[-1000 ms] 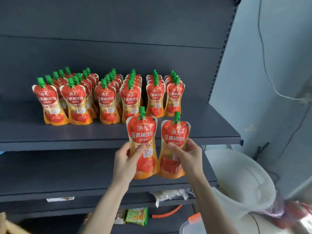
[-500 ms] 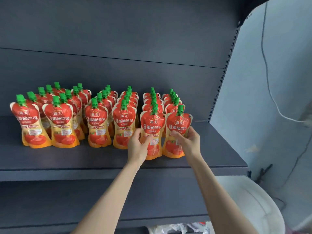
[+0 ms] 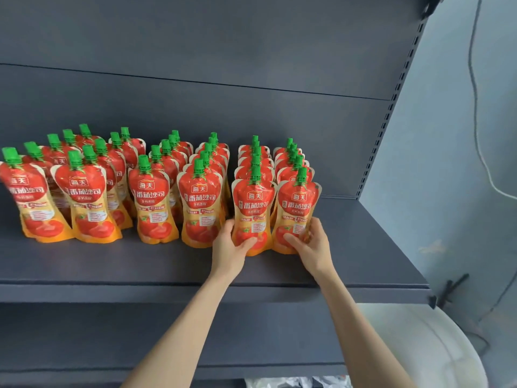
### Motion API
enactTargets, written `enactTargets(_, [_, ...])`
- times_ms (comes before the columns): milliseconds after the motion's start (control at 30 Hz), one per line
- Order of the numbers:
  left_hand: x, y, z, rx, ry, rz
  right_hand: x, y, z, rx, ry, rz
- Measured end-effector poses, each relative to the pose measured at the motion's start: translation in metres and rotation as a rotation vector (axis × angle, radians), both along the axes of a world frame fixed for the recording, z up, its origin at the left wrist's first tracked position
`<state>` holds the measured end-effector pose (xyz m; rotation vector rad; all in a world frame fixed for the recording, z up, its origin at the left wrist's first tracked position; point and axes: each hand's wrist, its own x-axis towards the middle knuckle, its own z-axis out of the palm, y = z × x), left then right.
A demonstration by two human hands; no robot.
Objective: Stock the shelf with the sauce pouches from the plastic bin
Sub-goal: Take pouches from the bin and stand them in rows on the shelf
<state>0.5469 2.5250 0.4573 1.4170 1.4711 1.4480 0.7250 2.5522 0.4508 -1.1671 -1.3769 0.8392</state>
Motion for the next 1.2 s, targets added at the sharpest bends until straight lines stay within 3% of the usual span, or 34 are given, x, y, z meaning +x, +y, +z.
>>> enactTargets(600, [0.009,0.004,0.004,0.001,0.110,0.111,-0.002,0.014,-0.003,-0.014,-0.234,-0.125])
enactTargets(1200, [0.005,0.008,0.001,-0.012,0.175,0.041,-0.001,0.012,0.001,-0.067,-0.204,-0.032])
